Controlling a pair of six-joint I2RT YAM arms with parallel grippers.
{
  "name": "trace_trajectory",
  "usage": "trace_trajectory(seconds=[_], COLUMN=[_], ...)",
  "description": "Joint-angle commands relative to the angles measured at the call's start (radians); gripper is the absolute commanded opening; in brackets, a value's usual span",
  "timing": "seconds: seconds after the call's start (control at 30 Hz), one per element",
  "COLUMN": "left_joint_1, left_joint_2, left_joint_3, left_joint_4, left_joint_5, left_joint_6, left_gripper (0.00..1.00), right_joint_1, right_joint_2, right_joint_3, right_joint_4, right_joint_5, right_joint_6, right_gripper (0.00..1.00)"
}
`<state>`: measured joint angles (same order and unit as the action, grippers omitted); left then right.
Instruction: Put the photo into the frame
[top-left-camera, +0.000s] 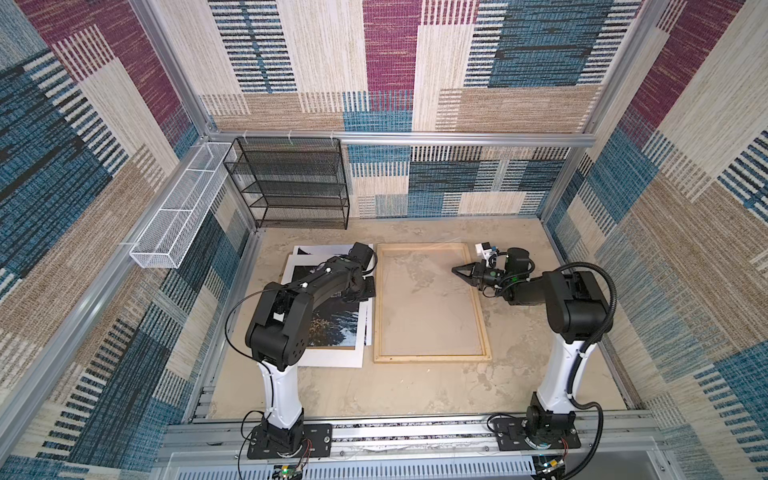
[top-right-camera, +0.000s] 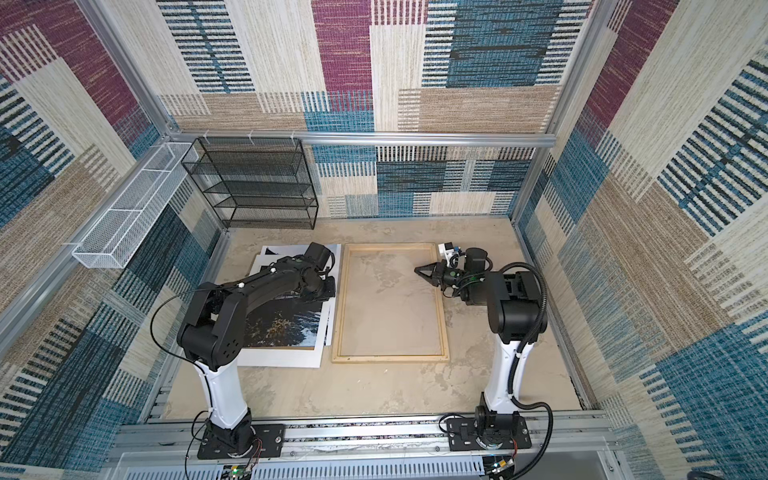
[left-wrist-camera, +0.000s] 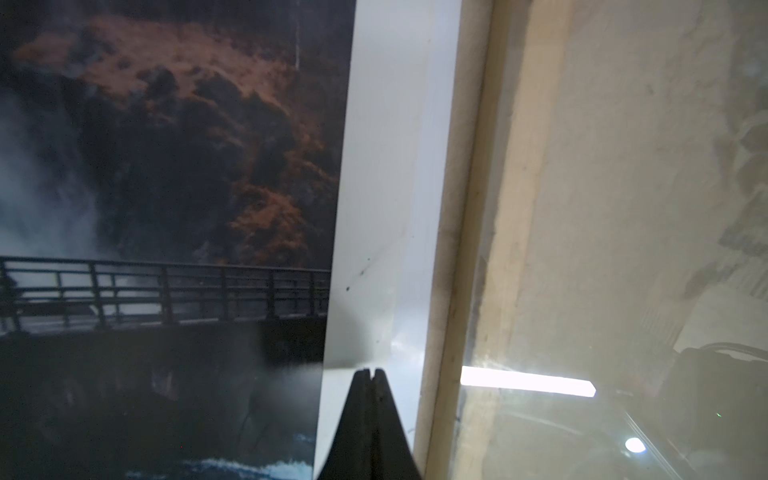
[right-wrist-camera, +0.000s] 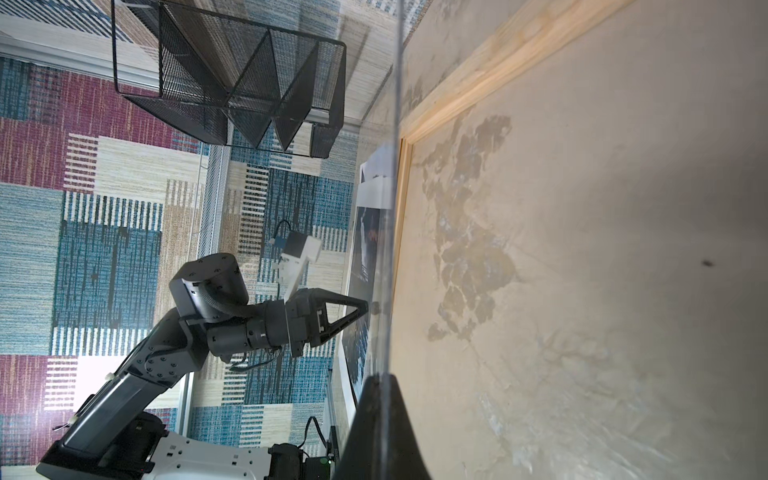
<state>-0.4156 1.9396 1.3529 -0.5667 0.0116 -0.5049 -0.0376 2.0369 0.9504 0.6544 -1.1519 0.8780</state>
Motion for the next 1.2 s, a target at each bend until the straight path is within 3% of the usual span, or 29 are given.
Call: trace_trajectory(seconds=[0.0, 0.47, 1.17], left_joint_1=[-0.003, -0.032, -0.034], left_joint_2=[0.007, 0.039, 0.036], left_joint_3=[0.013, 0.023, 0.038], left_joint_4=[0.011, 0.029, 0.025], left_joint_5=[0.036, 0.062, 0.075], left_joint_6=[-0.024, -0.044, -0.034], left_gripper=[0.02, 0.01, 0.03], right_joint_1=[-0.004, -0.008, -0.035], right_joint_2=[0.011, 0.072, 0.097], right_joint_3=[-0.007, -0.106, -0.099], right_joint_4=[0.021, 0.308, 0.352], right_joint_5=[-0.025, 0.007, 0.002], right_joint_6=[-0.028, 0.153, 0.176], right_gripper=[0.0, 0.0, 0.0])
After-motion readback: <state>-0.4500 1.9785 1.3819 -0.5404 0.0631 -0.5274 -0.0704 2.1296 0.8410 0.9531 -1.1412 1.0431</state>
